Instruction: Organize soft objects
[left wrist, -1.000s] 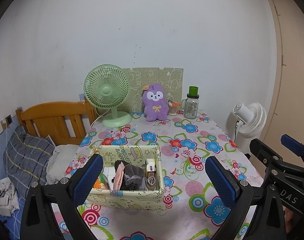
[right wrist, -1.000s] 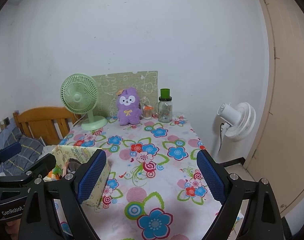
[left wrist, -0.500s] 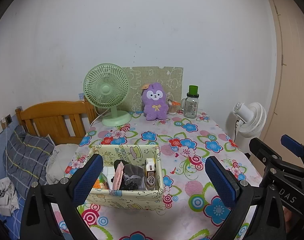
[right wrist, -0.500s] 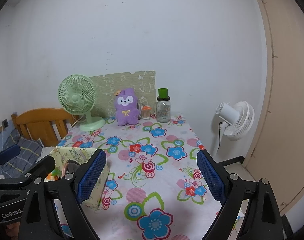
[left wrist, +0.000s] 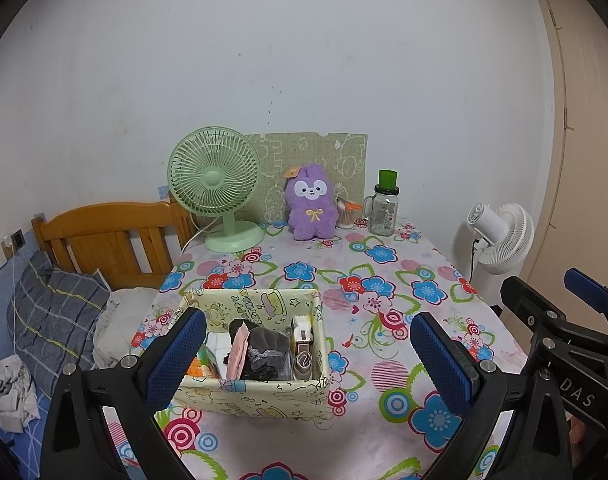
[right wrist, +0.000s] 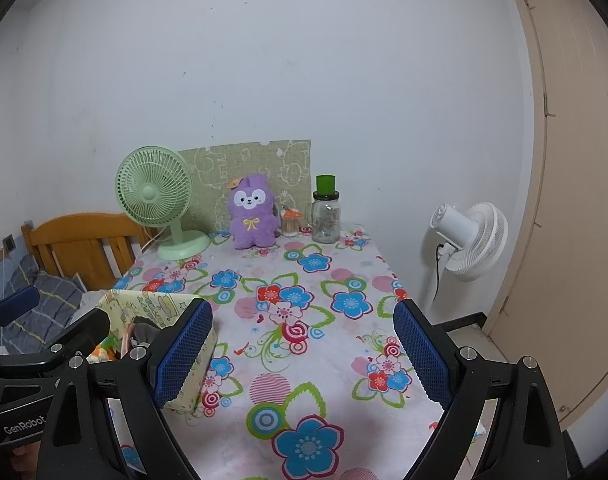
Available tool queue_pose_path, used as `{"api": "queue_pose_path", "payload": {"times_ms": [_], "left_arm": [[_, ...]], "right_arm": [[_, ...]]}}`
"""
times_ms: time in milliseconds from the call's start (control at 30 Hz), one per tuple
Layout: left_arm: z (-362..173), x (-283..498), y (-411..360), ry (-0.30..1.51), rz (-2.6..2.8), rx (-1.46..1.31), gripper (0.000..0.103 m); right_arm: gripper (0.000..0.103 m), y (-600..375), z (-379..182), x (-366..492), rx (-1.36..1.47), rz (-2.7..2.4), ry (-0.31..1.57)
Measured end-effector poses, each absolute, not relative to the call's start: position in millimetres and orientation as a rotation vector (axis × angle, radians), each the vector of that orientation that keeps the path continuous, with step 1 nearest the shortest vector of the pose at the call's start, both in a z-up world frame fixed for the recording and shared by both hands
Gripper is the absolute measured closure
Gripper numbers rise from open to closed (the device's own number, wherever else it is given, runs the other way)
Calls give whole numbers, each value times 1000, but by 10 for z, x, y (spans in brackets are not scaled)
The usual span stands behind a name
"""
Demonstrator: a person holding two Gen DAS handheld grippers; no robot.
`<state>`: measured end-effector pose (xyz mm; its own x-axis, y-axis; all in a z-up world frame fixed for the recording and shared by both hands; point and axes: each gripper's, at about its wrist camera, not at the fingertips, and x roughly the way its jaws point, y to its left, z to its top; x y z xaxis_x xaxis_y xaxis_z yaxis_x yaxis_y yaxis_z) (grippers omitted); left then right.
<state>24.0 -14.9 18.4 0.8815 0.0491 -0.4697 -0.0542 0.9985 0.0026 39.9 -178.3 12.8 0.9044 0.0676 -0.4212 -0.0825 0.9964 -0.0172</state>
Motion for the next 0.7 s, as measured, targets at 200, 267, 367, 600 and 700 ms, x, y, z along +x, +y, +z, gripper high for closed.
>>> {"api": "queue_pose_path", "payload": {"times_ms": [200, 267, 367, 600, 700], "left_arm": [[190, 236, -141, 493, 55, -14, 0], [188, 236, -142, 493, 56, -13, 0], [189, 235, -137, 493, 55, -12, 0], [215, 234, -130, 492, 57, -13, 0], [233, 227, -125, 489, 59, -11, 0]], "right_arm": [[9, -1778, 139, 388, -38, 78, 432], [9, -1781, 146, 389, -38, 79, 431], [9, -1782, 144, 387, -37, 77, 430], [9, -1791, 163, 382, -46, 74, 426], [9, -1795, 162, 379, -43, 75, 426]]}}
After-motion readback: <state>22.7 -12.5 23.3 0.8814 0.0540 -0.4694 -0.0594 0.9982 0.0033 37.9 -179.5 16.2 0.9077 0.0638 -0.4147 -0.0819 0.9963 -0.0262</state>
